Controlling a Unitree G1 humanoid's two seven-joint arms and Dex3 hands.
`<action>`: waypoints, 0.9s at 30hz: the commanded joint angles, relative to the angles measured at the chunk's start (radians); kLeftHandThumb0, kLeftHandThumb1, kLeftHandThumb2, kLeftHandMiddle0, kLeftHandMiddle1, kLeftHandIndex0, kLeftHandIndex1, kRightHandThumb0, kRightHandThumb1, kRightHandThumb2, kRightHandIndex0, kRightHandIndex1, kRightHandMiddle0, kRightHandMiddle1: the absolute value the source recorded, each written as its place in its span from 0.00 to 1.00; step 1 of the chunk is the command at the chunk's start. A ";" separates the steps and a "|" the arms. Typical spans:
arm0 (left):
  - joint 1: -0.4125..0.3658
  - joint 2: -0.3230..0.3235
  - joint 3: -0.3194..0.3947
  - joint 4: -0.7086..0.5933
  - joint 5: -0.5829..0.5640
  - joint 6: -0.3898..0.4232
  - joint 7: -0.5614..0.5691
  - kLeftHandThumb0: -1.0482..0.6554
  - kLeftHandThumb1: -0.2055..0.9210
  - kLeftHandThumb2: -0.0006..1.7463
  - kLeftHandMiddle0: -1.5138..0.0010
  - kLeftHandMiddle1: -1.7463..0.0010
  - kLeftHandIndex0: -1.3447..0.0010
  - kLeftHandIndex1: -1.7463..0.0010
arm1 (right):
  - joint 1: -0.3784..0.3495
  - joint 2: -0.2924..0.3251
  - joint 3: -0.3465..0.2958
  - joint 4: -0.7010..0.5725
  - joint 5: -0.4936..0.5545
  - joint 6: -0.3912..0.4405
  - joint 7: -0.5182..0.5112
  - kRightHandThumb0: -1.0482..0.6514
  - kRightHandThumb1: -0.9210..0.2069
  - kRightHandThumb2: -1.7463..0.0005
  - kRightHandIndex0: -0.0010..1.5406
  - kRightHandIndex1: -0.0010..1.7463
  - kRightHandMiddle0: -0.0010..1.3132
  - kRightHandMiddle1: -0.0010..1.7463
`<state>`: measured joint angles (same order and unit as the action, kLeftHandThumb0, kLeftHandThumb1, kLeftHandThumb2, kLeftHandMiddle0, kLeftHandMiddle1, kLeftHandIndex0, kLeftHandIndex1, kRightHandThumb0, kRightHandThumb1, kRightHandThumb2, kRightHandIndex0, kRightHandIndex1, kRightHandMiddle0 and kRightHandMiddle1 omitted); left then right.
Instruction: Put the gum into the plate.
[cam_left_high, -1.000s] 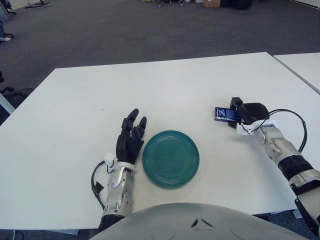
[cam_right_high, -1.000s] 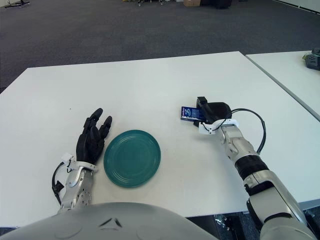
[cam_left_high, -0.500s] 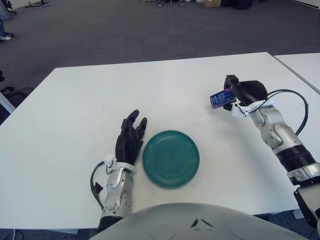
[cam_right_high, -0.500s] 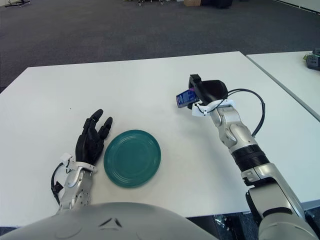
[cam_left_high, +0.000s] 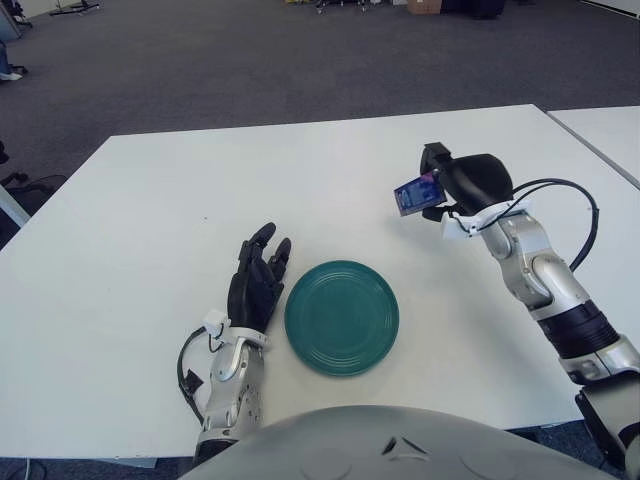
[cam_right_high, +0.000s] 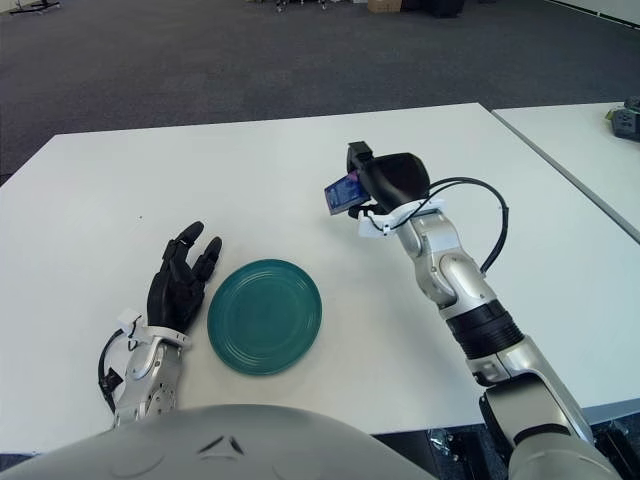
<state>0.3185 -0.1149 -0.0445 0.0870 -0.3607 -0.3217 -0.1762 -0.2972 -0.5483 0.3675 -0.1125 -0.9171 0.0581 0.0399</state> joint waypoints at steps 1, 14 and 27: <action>0.036 -0.039 -0.001 0.011 0.015 0.029 0.029 0.00 1.00 0.55 0.69 0.99 0.97 0.48 | -0.004 0.022 0.012 -0.057 -0.018 -0.001 0.044 0.35 0.47 0.30 0.62 1.00 0.42 1.00; 0.048 -0.049 -0.010 -0.011 0.016 0.043 0.042 0.00 1.00 0.55 0.69 0.99 0.97 0.49 | 0.037 0.045 0.064 -0.136 -0.022 -0.097 0.122 0.35 0.46 0.31 0.68 1.00 0.42 1.00; 0.058 -0.054 -0.018 -0.017 0.018 0.035 0.053 0.00 1.00 0.55 0.72 1.00 0.98 0.50 | 0.101 0.086 0.103 -0.302 -0.034 -0.115 0.279 0.36 0.41 0.34 0.64 1.00 0.39 1.00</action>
<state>0.3539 -0.1163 -0.0572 0.0493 -0.3438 -0.3129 -0.1447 -0.2018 -0.4770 0.4604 -0.3669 -0.9363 -0.0547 0.2773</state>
